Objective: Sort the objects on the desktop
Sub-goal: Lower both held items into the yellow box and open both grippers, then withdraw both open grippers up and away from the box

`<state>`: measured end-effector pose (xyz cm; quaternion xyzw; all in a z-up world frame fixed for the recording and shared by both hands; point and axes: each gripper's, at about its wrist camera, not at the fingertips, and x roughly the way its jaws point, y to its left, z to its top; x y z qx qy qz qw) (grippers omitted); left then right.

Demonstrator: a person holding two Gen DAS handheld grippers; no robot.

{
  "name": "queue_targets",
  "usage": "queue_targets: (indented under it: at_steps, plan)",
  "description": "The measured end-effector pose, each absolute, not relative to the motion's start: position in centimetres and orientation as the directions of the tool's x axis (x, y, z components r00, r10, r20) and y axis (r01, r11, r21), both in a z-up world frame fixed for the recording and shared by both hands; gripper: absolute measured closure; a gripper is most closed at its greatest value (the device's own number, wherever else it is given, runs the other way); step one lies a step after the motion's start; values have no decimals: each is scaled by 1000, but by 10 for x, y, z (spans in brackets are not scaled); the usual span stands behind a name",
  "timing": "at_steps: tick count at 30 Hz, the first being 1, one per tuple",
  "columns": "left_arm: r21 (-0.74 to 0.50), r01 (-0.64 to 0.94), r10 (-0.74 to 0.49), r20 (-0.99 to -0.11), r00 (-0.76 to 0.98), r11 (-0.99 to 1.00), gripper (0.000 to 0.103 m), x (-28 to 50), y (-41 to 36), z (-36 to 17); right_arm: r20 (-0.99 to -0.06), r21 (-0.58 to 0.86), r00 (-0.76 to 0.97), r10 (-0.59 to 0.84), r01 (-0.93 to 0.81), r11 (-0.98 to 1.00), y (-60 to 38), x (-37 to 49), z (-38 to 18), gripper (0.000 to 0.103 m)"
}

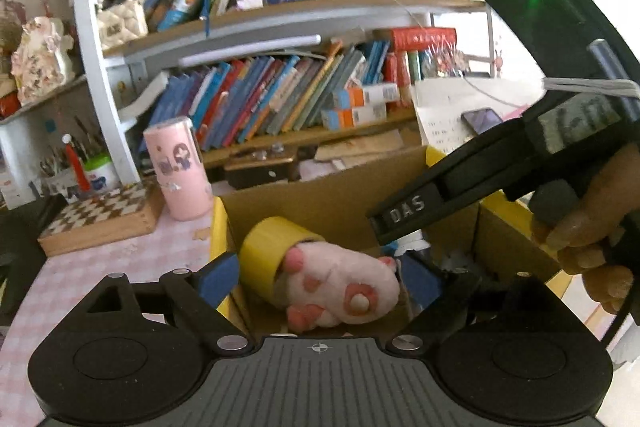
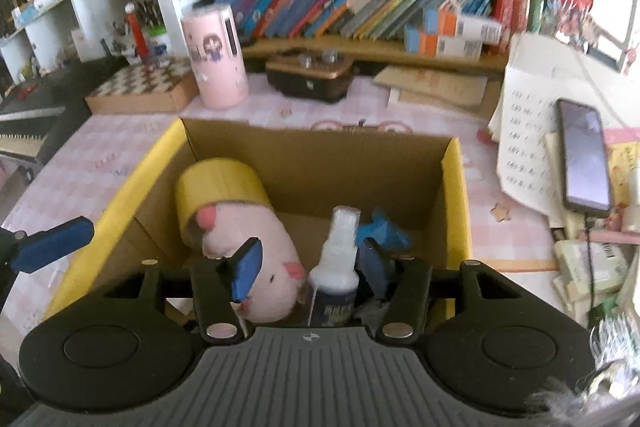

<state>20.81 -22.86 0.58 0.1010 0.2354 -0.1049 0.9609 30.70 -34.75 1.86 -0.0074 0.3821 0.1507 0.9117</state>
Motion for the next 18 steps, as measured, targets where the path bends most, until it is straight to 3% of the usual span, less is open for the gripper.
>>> queue_targets:
  at_steps: [8, 18]
  plan:
    - [110, 196, -136, -409, 902, 974, 5, 163, -189, 31, -582, 64, 778, 238, -248, 967, -342, 247, 50, 48]
    - [61, 10, 15, -396, 918, 998, 1, 103, -112, 47, -516, 68, 841, 160, -146, 987, -320, 162, 63, 47]
